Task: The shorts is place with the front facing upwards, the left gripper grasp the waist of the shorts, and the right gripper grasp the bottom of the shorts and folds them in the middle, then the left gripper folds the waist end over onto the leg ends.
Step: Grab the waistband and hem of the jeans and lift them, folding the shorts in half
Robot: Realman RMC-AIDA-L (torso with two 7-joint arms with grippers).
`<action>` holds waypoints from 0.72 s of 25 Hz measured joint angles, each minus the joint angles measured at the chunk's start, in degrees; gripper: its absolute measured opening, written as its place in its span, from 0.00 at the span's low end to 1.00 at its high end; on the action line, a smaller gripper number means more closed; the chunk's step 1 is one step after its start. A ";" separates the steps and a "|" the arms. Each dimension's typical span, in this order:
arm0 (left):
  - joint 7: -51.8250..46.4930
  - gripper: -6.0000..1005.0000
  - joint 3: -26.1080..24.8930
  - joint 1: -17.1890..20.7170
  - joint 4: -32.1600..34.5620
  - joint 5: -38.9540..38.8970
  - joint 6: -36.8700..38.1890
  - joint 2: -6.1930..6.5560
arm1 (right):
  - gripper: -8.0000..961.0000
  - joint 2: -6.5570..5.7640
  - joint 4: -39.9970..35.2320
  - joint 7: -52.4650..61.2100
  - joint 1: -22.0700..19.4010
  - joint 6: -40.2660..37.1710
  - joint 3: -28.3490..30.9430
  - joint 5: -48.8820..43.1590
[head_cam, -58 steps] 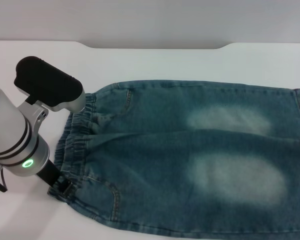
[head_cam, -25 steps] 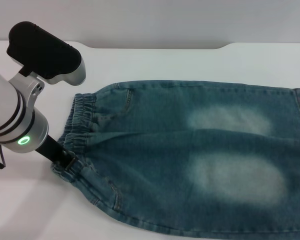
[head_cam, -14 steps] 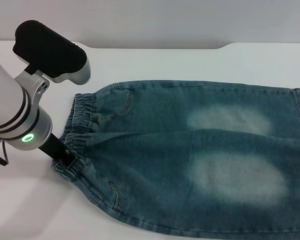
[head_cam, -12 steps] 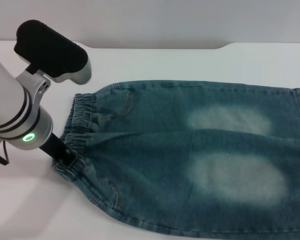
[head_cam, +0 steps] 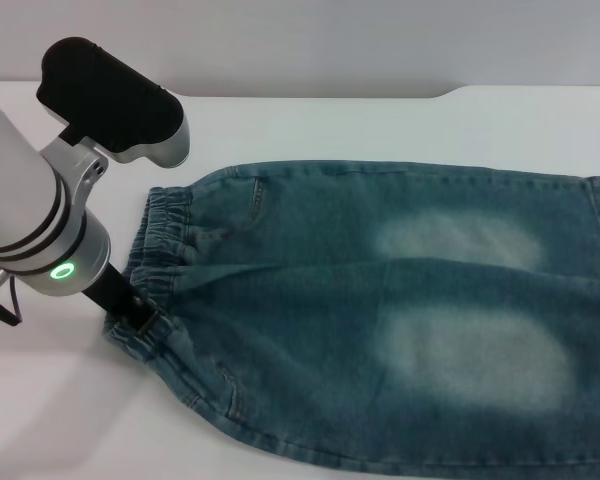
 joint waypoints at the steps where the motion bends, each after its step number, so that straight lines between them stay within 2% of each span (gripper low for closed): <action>1: 0.00 0.04 0.01 -0.10 0.12 0.00 0.00 0.00 | 0.73 -0.01 -0.09 0.00 -0.01 0.00 0.00 -0.06; 18: 0.69 0.04 0.11 -0.49 1.38 -0.21 0.32 -0.16 | 0.70 -0.23 -3.30 -0.71 0.36 -1.68 -0.35 -0.15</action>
